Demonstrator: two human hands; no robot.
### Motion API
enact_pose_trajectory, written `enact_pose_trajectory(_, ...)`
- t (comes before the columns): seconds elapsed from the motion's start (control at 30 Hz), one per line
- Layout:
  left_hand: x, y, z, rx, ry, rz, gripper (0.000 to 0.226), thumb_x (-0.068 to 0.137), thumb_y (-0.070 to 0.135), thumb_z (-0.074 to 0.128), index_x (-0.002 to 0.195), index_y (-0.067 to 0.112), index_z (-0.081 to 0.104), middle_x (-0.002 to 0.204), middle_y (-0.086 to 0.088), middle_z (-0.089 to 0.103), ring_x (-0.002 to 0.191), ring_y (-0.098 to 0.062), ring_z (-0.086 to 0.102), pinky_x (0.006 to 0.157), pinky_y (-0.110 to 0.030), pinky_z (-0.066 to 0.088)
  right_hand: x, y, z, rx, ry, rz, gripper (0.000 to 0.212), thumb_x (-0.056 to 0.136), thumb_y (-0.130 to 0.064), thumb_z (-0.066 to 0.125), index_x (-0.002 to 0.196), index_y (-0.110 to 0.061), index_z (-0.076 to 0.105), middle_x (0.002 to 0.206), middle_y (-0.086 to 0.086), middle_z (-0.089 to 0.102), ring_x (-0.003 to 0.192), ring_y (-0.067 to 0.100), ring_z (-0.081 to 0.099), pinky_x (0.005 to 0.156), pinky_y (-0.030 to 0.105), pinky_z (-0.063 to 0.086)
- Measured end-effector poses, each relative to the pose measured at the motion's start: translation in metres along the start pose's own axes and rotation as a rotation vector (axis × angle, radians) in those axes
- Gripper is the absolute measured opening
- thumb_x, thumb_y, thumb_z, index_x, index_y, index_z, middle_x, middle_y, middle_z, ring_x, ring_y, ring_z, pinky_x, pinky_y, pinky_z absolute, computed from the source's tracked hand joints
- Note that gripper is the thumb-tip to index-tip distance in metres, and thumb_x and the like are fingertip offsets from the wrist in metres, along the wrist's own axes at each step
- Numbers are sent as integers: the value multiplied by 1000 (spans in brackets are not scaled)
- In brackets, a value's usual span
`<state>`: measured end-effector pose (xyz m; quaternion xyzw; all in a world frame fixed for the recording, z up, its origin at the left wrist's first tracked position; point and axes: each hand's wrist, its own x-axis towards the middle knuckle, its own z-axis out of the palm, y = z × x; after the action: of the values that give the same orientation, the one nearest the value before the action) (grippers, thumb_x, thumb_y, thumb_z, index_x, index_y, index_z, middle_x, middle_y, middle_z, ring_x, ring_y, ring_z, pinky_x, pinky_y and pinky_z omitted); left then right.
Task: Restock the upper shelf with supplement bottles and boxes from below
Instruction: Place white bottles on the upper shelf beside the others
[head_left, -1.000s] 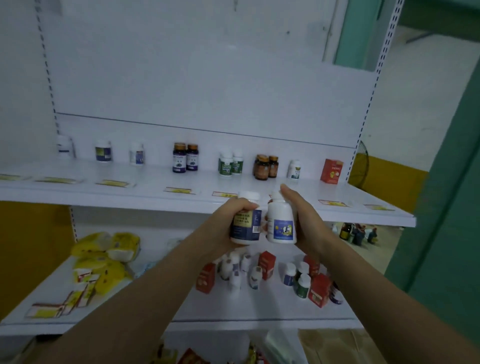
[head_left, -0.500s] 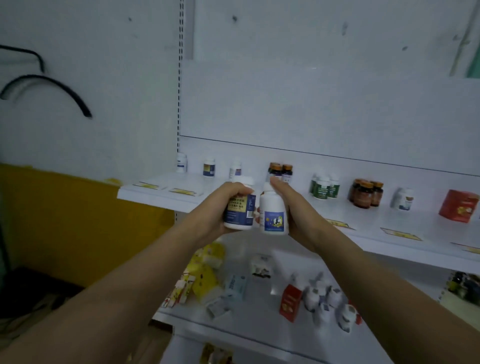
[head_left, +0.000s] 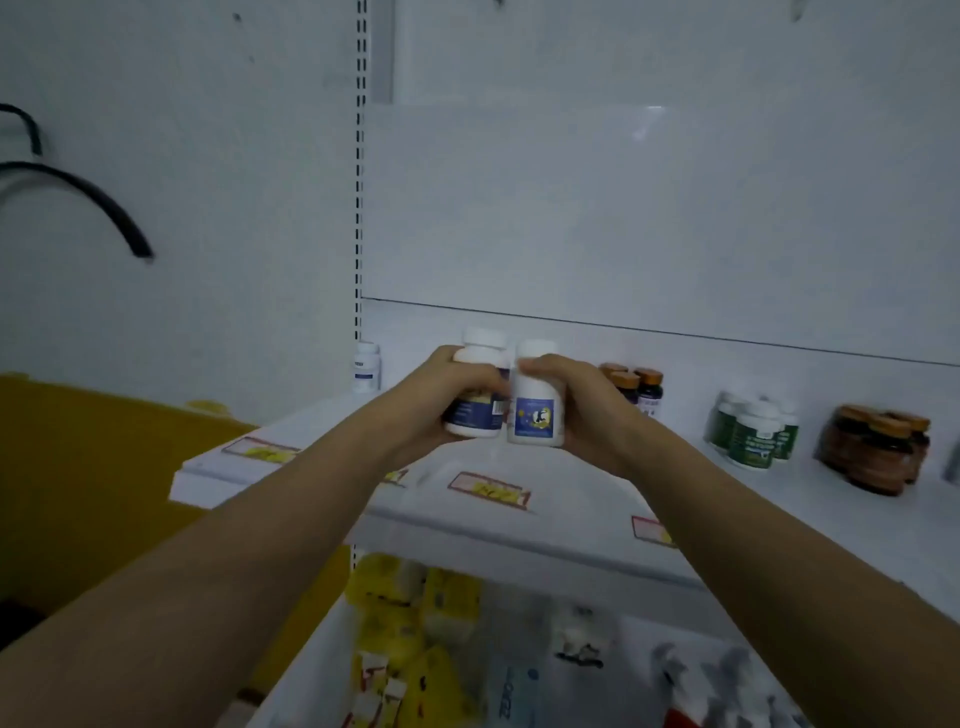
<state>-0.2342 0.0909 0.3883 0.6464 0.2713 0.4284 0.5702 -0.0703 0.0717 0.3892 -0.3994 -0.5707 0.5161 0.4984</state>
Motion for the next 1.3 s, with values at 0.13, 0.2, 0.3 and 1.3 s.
enact_pose_trajectory(0.13, 53, -9, -29, 112, 47, -76, 17, 79, -4, 62, 89, 9, 54, 86, -15, 56, 85, -23, 59, 78, -32, 51, 52, 5, -26, -8, 68, 60, 44, 90, -27, 55, 126, -1, 54, 128, 27, 56, 104, 34, 56, 100, 52, 44)
enact_pose_trajectory(0.2, 71, -17, -47, 145, 102, -128, 20, 80, -1, 66, 95, 8, 55, 87, -9, 59, 83, -20, 60, 72, -28, 53, 71, 10, -36, -51, 135, 83, 29, 94, -25, 52, 116, -7, 60, 119, 20, 65, 104, 32, 61, 98, 48, 47)
enact_pose_trajectory(0.3, 101, -32, -73, 235, 148, -140, 42, 76, 6, 74, 113, 4, 52, 94, -9, 60, 87, -23, 60, 70, -28, 49, 98, 18, -49, -121, 246, 86, 22, 93, -23, 55, 109, -9, 59, 105, 11, 68, 94, 26, 65, 95, 44, 49)
enact_pose_trajectory(1.3, 230, -97, -114, 1513, 324, 165, 77, 60, 57, 76, 119, 19, 45, 118, -8, 47, 112, -31, 38, 88, -39, 33, 195, 78, -89, -693, 621, 153, 53, 79, -15, 74, 124, -9, 47, 119, 7, 58, 106, 20, 57, 94, 35, 48)
